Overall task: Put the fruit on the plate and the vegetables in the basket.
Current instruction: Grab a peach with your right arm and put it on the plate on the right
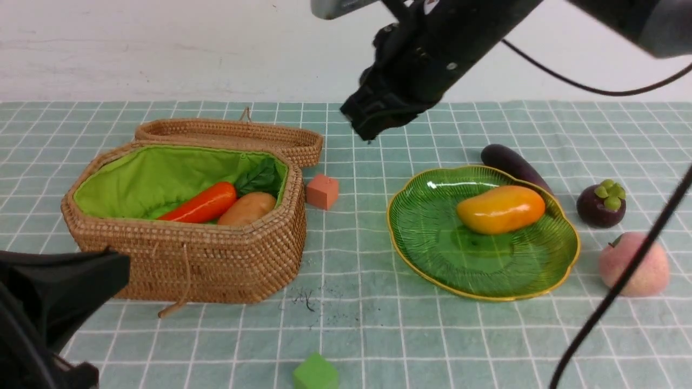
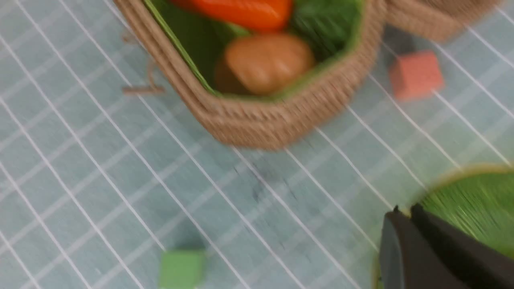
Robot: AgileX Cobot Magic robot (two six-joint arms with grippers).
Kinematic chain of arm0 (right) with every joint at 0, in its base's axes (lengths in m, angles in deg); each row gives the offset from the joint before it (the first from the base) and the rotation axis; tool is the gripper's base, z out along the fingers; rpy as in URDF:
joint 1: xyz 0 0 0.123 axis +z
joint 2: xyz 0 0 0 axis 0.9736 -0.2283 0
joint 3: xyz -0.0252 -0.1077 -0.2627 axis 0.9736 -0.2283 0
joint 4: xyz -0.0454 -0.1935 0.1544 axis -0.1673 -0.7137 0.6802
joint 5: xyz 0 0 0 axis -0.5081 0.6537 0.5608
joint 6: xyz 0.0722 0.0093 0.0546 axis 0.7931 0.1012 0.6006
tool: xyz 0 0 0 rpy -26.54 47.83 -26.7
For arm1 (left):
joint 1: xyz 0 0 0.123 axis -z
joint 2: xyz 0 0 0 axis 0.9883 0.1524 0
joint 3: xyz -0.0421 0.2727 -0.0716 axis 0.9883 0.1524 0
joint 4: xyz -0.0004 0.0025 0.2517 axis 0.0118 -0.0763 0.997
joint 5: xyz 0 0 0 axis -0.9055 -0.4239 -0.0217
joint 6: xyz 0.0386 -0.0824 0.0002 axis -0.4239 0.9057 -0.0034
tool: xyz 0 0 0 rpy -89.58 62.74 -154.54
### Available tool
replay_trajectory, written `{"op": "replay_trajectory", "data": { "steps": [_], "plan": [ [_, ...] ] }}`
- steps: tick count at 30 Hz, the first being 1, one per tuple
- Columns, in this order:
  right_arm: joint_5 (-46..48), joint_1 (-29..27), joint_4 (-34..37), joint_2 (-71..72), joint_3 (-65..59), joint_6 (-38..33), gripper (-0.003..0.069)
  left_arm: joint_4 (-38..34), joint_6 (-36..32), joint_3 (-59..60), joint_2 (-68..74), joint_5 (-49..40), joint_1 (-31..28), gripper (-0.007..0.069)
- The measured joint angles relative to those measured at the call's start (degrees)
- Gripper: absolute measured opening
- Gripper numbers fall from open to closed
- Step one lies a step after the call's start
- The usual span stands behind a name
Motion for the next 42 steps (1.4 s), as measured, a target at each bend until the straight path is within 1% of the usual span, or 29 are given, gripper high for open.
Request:
{"op": "replay_trajectory", "data": {
  "steps": [4,5,6,7,8,11,14,15,16,17,18,19,20,22,23,24,26,28,29,30,31,32,35,37,40,42],
  "plan": [
    [1.3,-3.9,-5.6,4.1,-1.8,6.6,0.0033,-5.5,-7.8,0.0,0.5,2.6,0.0,-0.0002],
    [1.3,-4.2,-5.9,4.4,-2.2,6.9,0.0033,-5.7,-8.1,0.0,0.5,2.7,0.0,-0.0002],
    [1.3,-7.1,-8.6,7.7,-6.9,10.4,0.0033,-7.4,-10.4,0.0,0.6,2.8,0.0,-0.0002],
    [1.3,-8.1,-9.4,9.1,-9.4,11.9,0.0033,-8.1,-11.5,0.0,0.6,2.8,0.0,-0.0002],
    [1.3,-8.9,-9.7,9.5,-10.1,12.3,0.0033,-8.3,-11.8,0.0,0.6,2.8,0.0,-0.0002],
    [1.3,-15.7,-12.6,14.7,-22.1,18.8,0.0034,-9.2,-13.3,0.0,0.7,3.0,0.0,-0.0002],
    [0.6,-23.1,-13.0,16.6,-32.3,24.9,0.0036,-9.4,-13.6,0.0,0.7,3.1,0.0,-0.0002],
    [-1.3,-25.9,-13.1,16.6,-35.5,26.2,0.0045,-9.4,-13.6,0.0,0.7,3.1,0.0,-0.0002],
    [-1.6,-26.3,-13.1,16.4,-36.4,26.5,0.0049,-9.4,-13.6,0.0,0.7,3.1,0.0,-0.0002],
    [-3.0,-28.3,-13.1,16.1,-37.9,26.6,0.0062,-9.4,-13.7,0.0,0.7,3.2,0.0,-0.0002],
    [-5.3,-30.4,-12.8,15.4,-39.6,26.5,0.0090,-9.4,-13.7,0.0,0.7,3.2,0.0,-0.0002],
    [-7.5,-32.6,-12.6,13.9,-40.7,25.5,0.0146,-9.4,-13.7,0.0,0.7,3.3,0.0,-0.0002],
    [-7.5,-32.8,-12.6,13.6,-40.7,25.3,0.0155,-9.5,-13.7,0.0,0.7,3.3,0.0,-0.0002],
    [-10.5,-35.0,-11.2,10.9,-40.8,24.7,0.0288,-9.5,-13.7,0.0,0.7,3.6,0.0,-0.0002],
    [-11.0,-35.1,-10.8,10.5,-40.8,24.7,0.0314,-9.5,-13.7,0.0,0.7,3.6,0.0,-0.0002],
    [-12.8,-35.9,-9.6,8.9,-40.9,25.3,0.0410,-9.5,-13.7,0.0,0.7,3.7,0.0,-0.0002],
    [-15.9,-36.4,-8.8,6.8,-40.9,28.4,0.0560,-9.5,-13.7,0.0,0.8,3.7,0.0,-0.0002],
    [-17.5,-36.4,-8.8,6.0,-41.0,30.4,0.0612,-9.6,-13.4,0.0,0.9,3.8,0.0,-0.0002],
    [-19.6,-36.4,-9.3,4.9,-41.1,33.5,0.0653,-9.6,-13.3,0.0,1.1,3.8,0.0,-0.0002],
    [-21.7,-36.4,-9.9,4.0,-41.1,36.4,0.0670,-9.8,-13.2,0.0,1.1,3.8,0.0,-0.0002],
    [-21.7,-36.4,-9.9,3.9,-41.1,36.4,0.0670,-9.8,-13.2,0.0,1.1,3.8,0.0,-0.0002],
    [-23.9,-36.5,-10.8,2.7,-41.1,39.5,0.0671,-10.3,-13.1,0.0,1.2,3.8,0.0,-0.0002],
    [-24.8,-36.5,-11.0,1.7,-41.1,40.8,0.0661,-10.7,-13.1,0.0,1.2,3.8,0.0,-0.0002],
    [-24.5,-36.5,-11.0,0.9,-41.1,41.4,0.0643,-10.8,-13.1,0.0,1.2,3.8,0.0,-0.0002],
    [-24.1,-36.5,-11.1,-0.2,-41.1,41.5,0.0595,-11.1,-13.1,0.0,1.2,3.8,0.0,-0.0002],
    [-24.1,-36.5,-11.3,-0.4,-41.1,41.5,0.0580,-11.1,-13.1,0.0,1.2,3.8,0.0,-0.0004]
  ]
}}
